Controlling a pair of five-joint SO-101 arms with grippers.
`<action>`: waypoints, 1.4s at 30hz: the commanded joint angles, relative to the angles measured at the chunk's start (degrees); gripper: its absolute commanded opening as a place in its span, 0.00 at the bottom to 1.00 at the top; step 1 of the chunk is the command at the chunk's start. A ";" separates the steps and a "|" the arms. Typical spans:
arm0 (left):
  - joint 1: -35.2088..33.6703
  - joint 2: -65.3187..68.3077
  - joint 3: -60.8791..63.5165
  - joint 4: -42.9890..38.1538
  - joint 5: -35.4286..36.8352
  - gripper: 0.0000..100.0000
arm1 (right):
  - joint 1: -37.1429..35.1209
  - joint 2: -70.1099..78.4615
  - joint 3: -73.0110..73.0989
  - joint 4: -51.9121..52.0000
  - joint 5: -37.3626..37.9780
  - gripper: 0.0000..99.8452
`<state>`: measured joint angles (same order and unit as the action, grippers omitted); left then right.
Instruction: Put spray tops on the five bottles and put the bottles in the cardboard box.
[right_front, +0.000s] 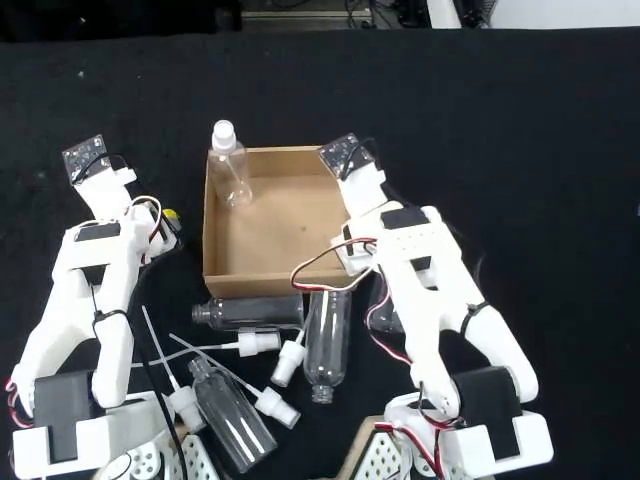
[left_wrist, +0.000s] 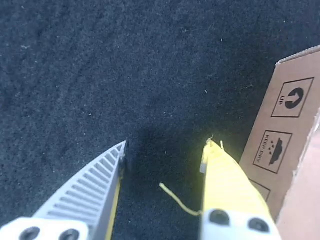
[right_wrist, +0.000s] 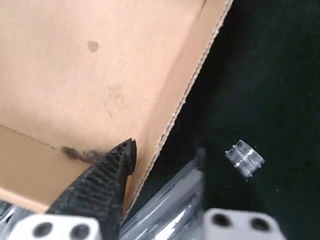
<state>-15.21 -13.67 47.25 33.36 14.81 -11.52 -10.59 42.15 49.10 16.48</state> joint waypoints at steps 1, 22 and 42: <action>0.22 -0.18 -0.48 -0.97 0.09 0.21 | 2.02 -4.00 -8.40 6.51 -0.88 0.23; 0.13 -0.18 -0.48 -0.70 0.09 0.21 | 13.45 -14.55 -11.47 27.08 -19.96 0.23; 0.22 -0.26 0.22 -1.05 0.09 0.21 | 4.04 -14.20 6.55 8.53 -30.07 0.23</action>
<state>-15.21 -13.67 48.31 33.27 14.81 -3.60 -24.75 47.08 61.14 -13.14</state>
